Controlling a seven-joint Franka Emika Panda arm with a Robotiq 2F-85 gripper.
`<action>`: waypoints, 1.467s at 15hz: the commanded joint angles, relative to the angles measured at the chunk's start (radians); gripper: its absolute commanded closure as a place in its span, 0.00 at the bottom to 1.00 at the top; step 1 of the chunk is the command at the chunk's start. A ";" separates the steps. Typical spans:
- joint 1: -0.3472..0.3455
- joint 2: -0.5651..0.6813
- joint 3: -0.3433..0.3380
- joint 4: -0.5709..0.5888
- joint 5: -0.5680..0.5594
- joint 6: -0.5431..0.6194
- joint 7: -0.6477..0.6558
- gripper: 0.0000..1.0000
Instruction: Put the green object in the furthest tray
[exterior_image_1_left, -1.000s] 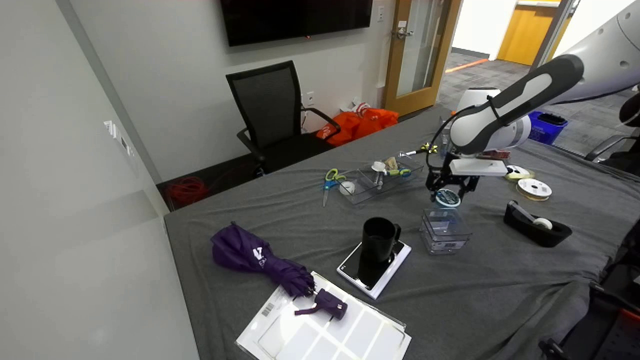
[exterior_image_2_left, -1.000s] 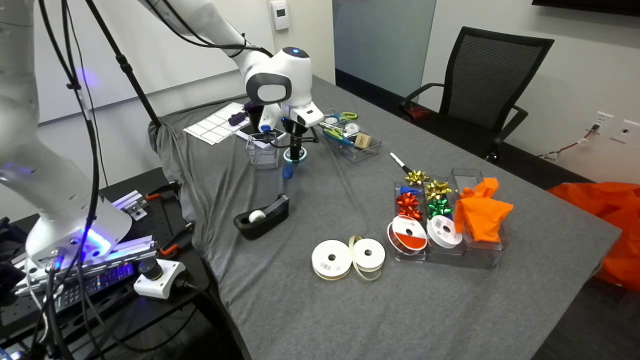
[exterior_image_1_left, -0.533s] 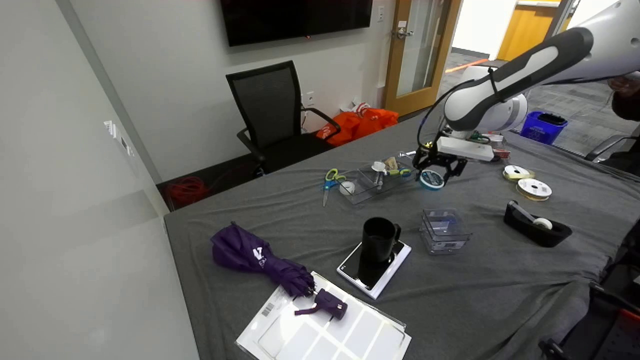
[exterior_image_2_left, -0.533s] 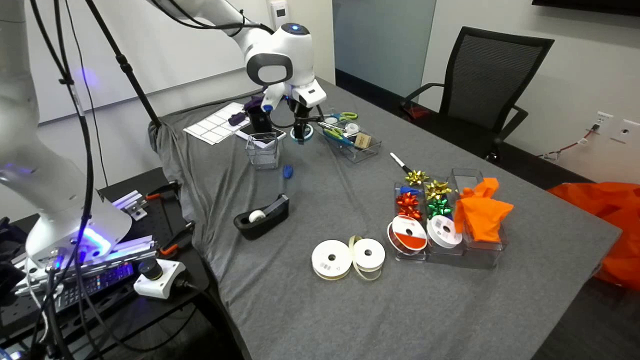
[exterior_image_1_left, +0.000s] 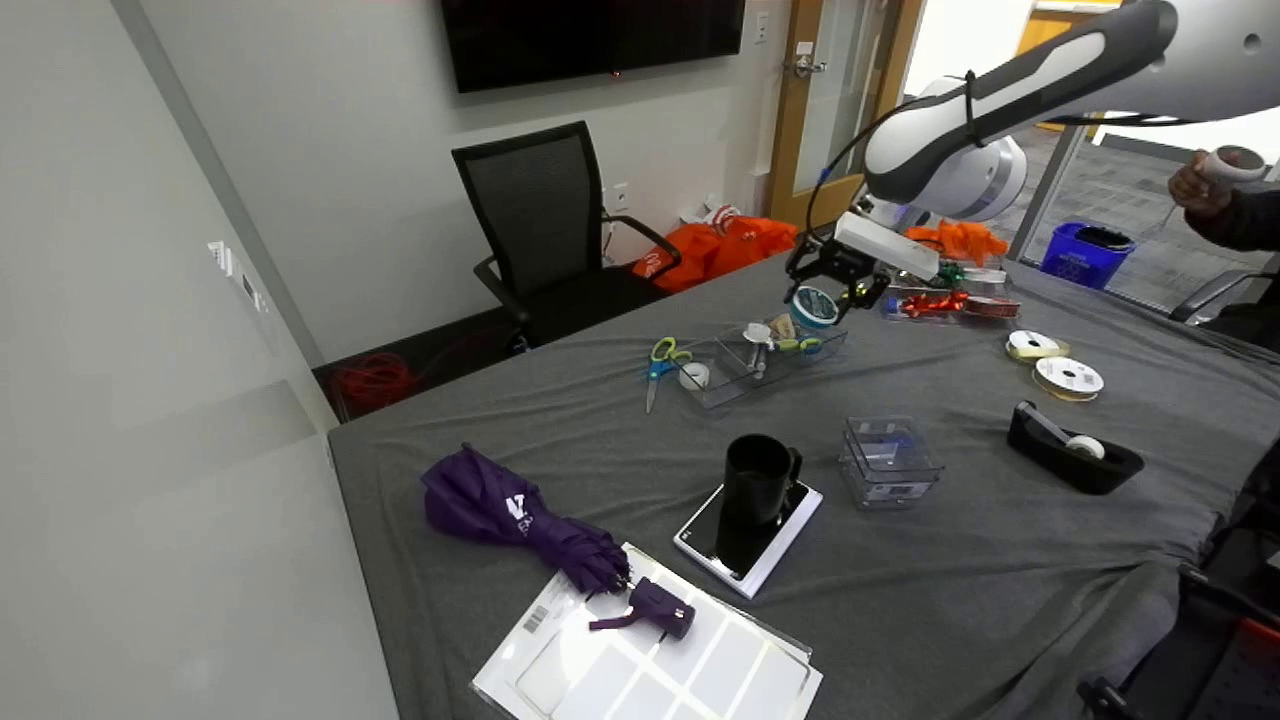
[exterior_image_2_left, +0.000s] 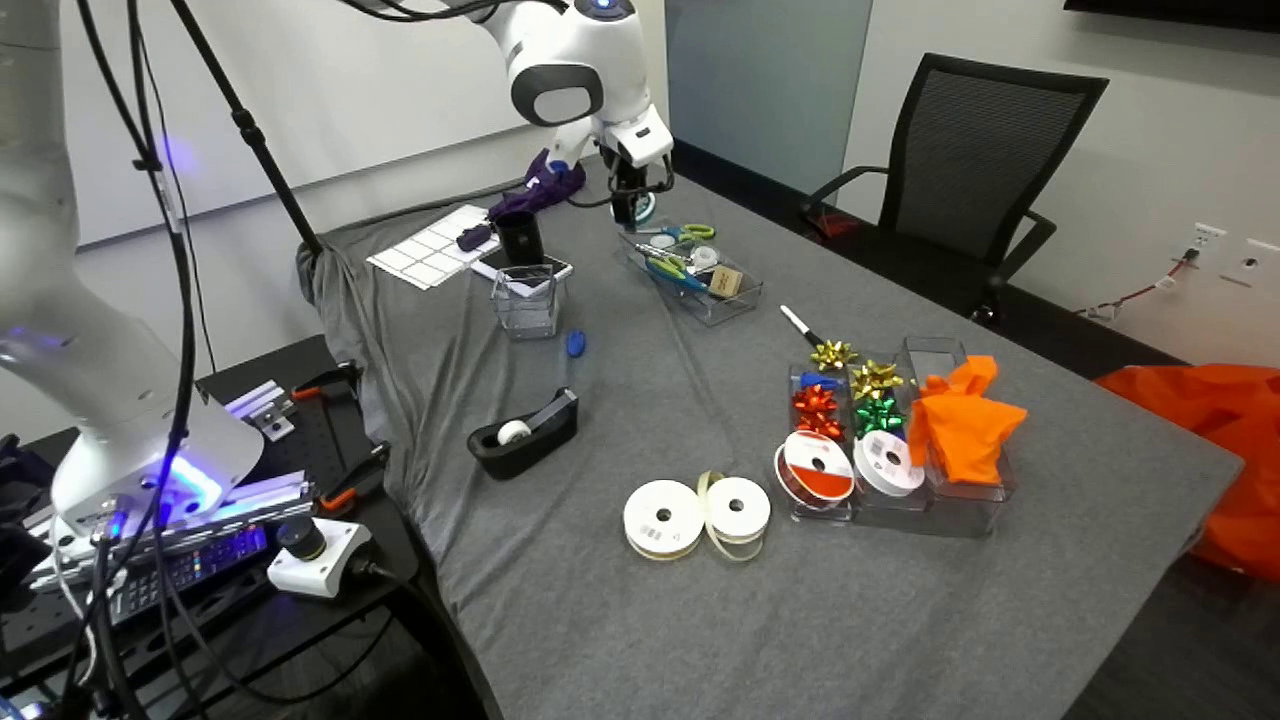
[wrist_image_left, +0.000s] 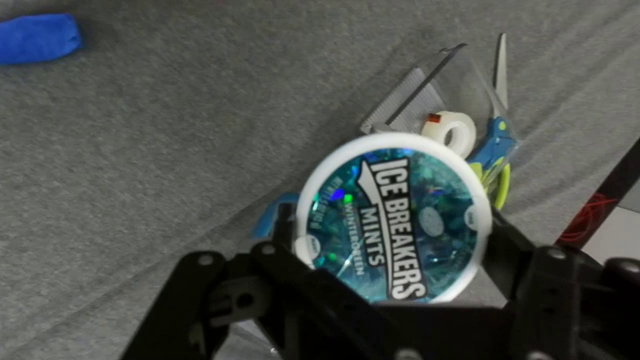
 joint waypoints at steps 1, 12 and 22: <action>0.002 0.015 0.009 0.025 0.009 -0.002 0.004 0.14; 0.055 0.164 0.011 0.210 0.016 0.024 0.162 0.39; 0.120 0.417 -0.032 0.519 -0.060 -0.006 0.509 0.39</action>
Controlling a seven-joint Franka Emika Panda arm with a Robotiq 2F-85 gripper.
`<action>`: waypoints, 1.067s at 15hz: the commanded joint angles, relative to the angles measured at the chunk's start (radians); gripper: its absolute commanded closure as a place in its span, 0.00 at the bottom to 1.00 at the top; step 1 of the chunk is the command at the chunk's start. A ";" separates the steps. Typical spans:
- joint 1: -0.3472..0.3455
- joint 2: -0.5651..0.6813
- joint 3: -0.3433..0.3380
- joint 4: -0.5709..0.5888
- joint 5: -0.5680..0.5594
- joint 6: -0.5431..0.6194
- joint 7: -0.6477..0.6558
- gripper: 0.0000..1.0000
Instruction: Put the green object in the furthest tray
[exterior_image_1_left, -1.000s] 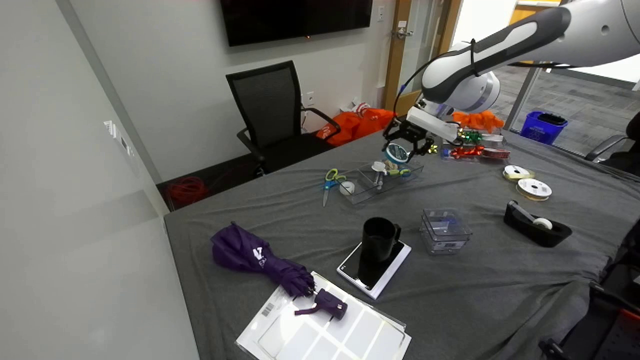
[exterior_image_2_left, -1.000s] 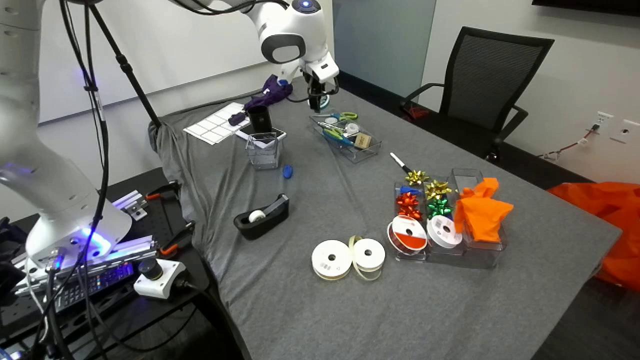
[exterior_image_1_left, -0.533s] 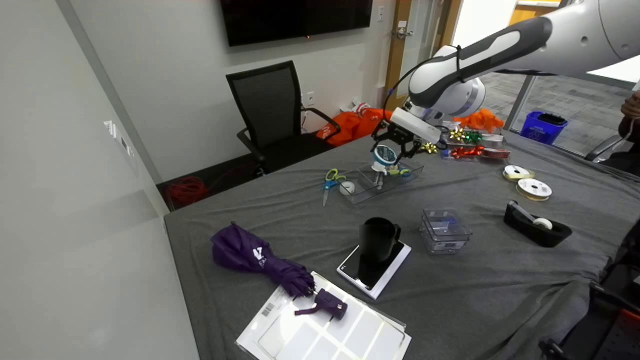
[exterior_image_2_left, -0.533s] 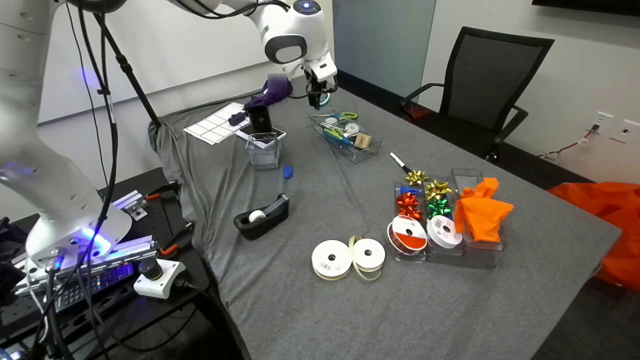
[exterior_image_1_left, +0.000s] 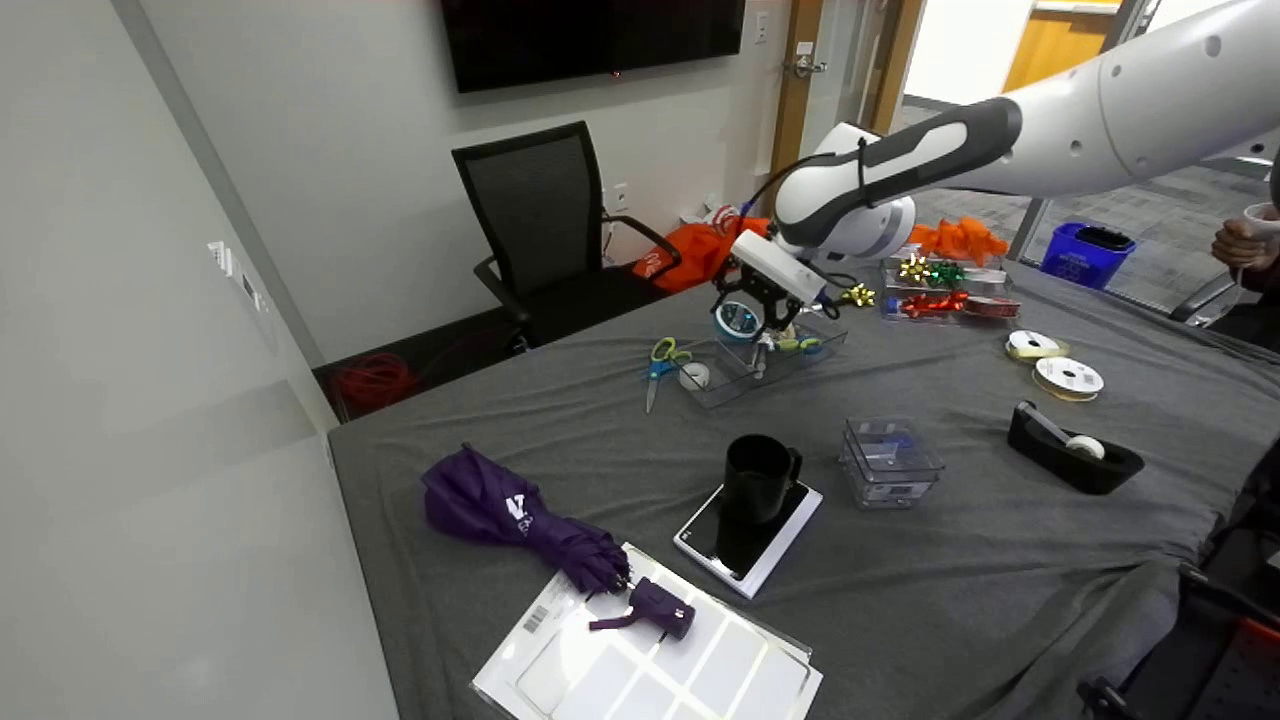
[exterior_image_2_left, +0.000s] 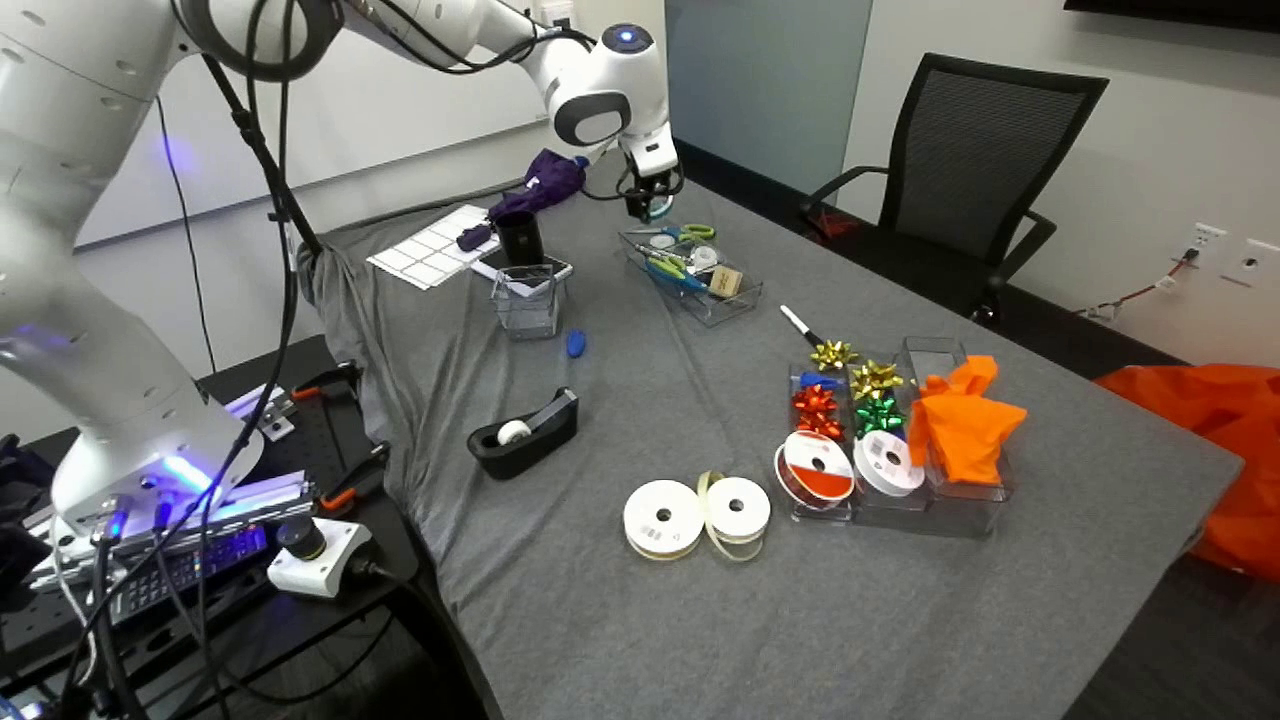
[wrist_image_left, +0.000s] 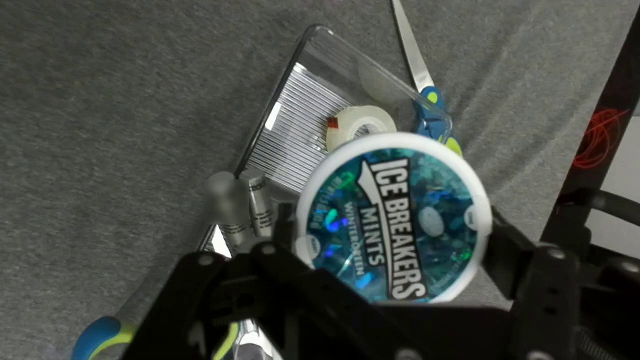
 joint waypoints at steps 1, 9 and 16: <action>0.027 0.120 -0.035 0.159 -0.060 -0.037 0.129 0.39; 0.027 0.287 -0.009 0.384 -0.170 -0.181 0.193 0.39; 0.027 0.345 0.015 0.487 -0.199 -0.235 0.138 0.00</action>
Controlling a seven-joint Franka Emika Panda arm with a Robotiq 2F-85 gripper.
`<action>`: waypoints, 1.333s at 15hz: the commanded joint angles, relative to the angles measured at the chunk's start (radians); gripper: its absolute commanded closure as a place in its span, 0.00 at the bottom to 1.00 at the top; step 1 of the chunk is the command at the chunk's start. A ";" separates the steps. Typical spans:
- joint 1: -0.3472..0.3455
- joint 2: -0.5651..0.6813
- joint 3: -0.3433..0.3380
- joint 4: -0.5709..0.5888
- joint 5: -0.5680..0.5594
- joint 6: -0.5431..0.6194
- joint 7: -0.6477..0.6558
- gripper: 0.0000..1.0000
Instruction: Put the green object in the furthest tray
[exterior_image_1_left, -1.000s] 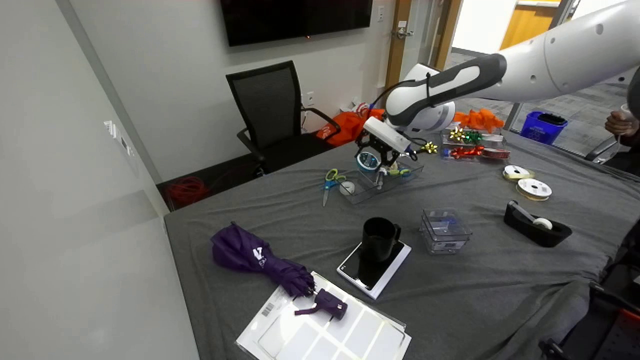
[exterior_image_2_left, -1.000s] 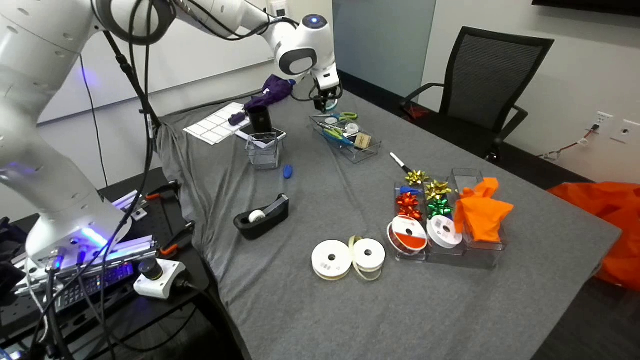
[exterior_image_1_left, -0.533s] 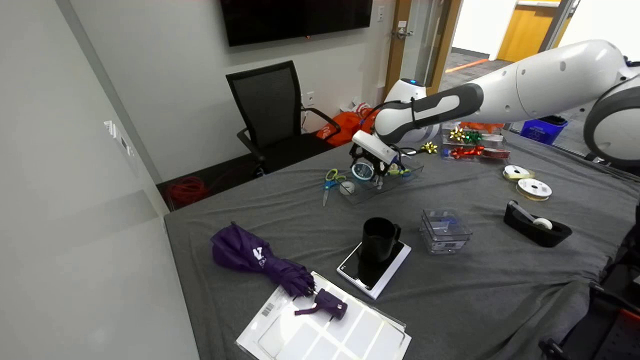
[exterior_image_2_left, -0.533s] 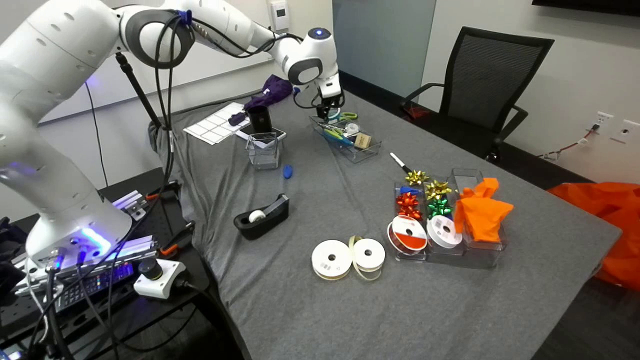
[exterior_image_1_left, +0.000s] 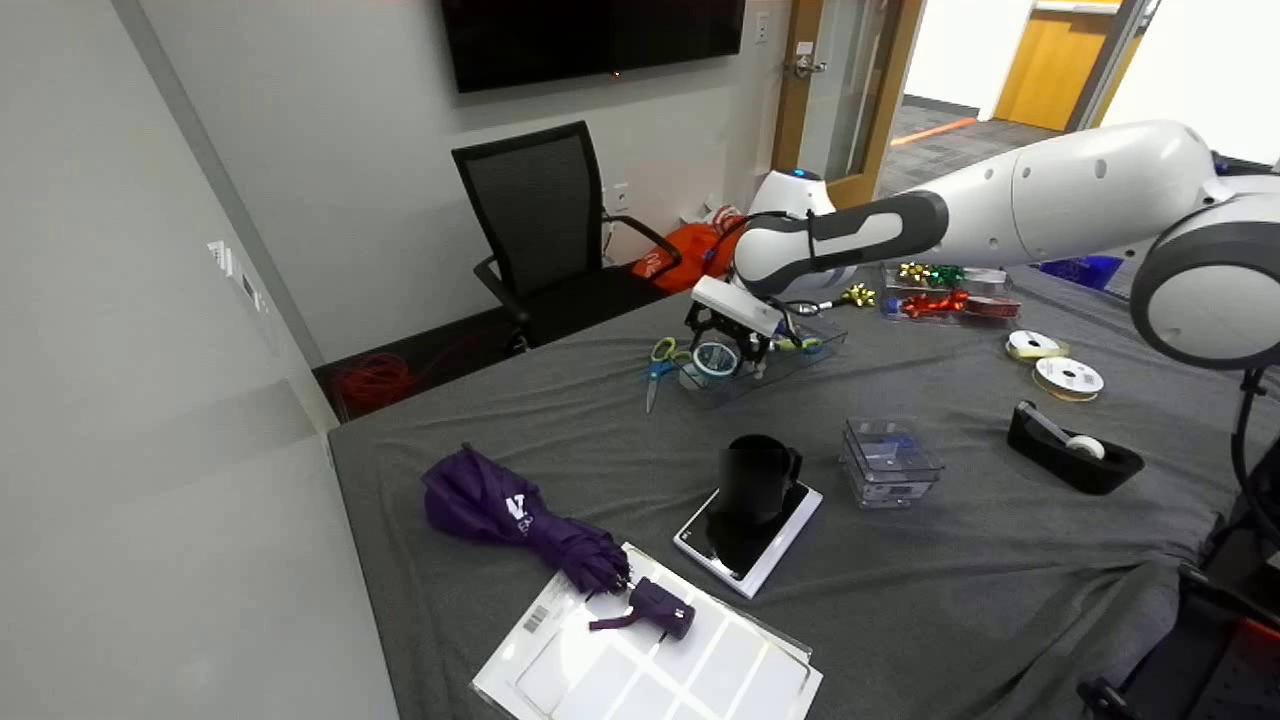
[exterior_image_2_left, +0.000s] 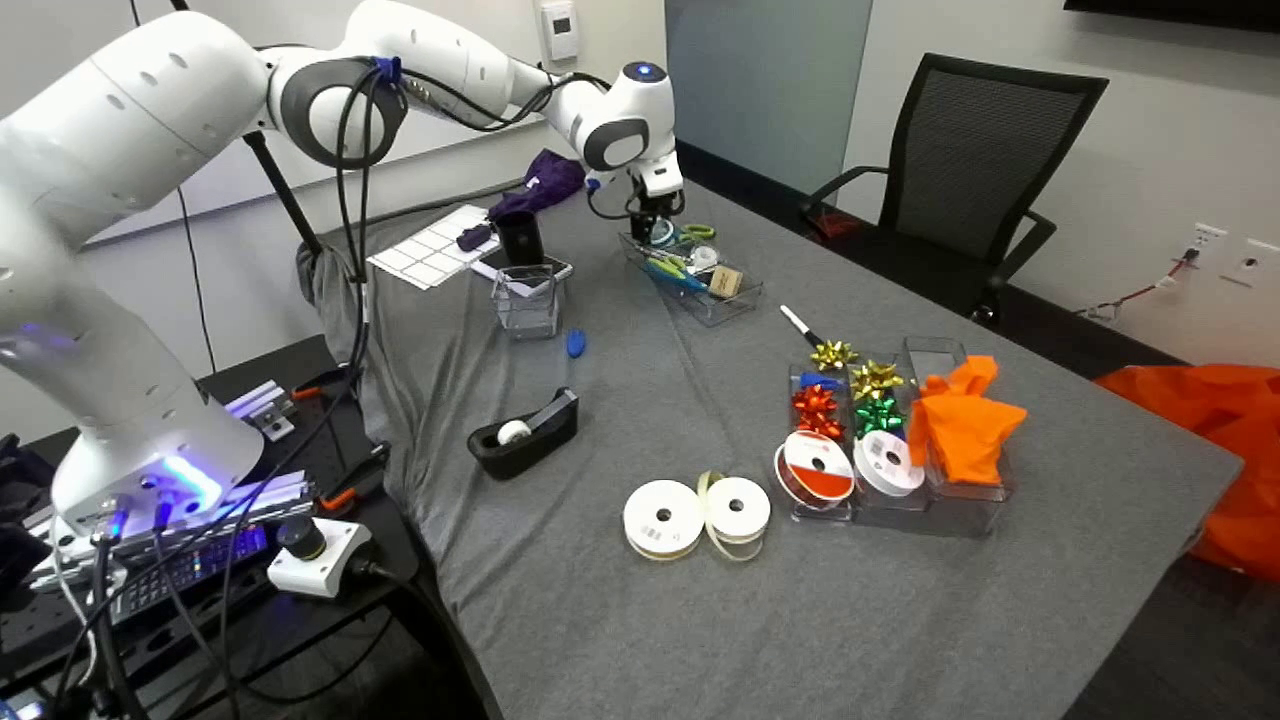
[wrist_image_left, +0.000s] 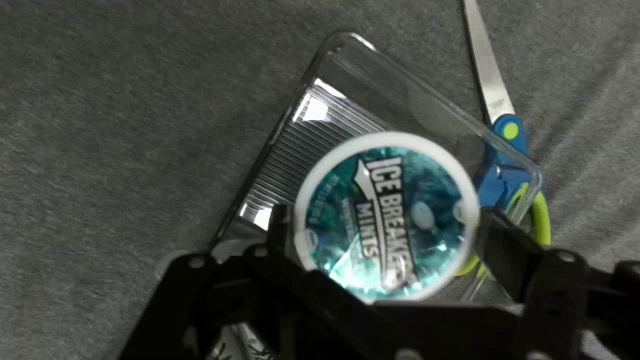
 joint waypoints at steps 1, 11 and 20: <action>-0.012 0.034 0.025 0.074 -0.012 -0.029 -0.054 0.00; -0.018 -0.081 0.048 -0.061 -0.003 0.012 -0.242 0.00; 0.030 -0.290 -0.067 -0.330 -0.109 -0.016 -0.230 0.00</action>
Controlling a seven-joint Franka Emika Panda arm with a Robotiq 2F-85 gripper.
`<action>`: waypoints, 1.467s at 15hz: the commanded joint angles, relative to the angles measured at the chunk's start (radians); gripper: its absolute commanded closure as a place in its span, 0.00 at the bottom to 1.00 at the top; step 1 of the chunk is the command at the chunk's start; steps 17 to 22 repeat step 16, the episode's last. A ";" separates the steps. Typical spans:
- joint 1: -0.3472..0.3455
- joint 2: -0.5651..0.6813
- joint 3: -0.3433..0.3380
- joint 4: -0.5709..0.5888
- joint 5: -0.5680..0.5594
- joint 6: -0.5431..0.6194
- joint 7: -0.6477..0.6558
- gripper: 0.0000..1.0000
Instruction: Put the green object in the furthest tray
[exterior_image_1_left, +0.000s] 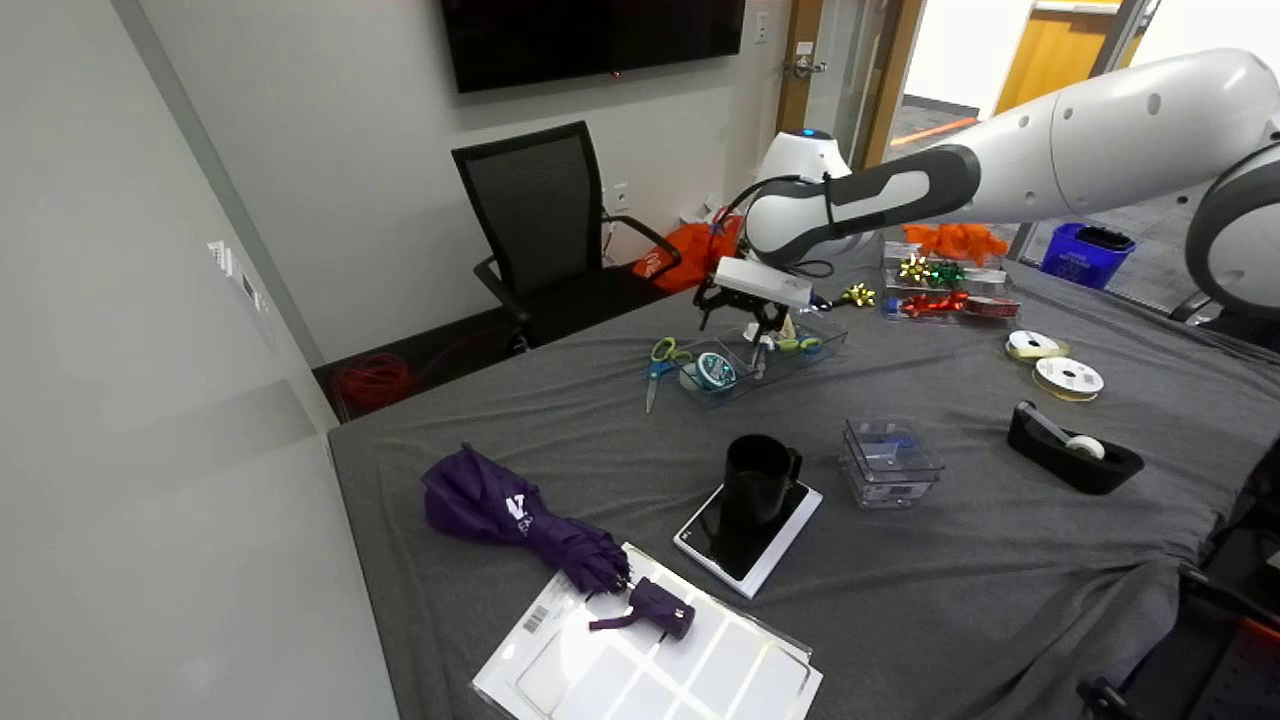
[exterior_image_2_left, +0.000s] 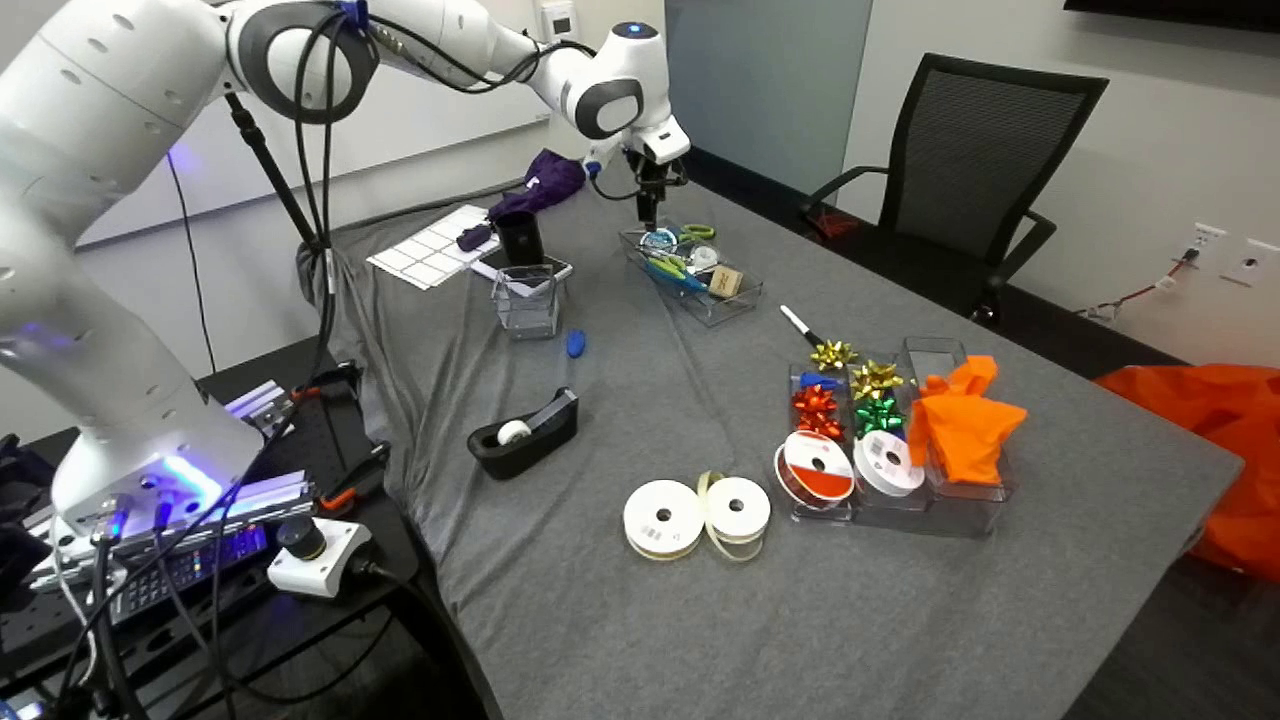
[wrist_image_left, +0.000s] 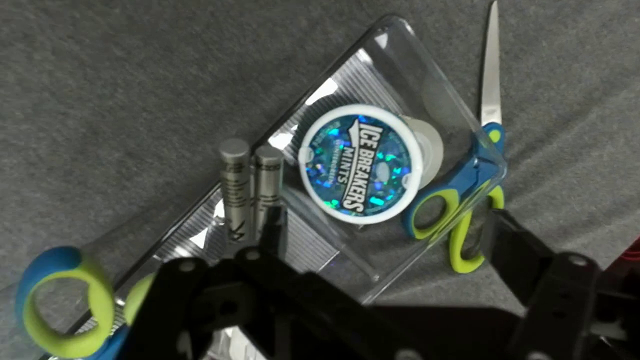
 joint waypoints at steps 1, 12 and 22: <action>0.023 -0.153 -0.047 -0.212 -0.054 0.004 -0.007 0.00; 0.016 -0.410 -0.103 -0.590 -0.246 0.017 -0.153 0.00; -0.004 -0.477 -0.112 -0.686 -0.263 0.024 -0.251 0.00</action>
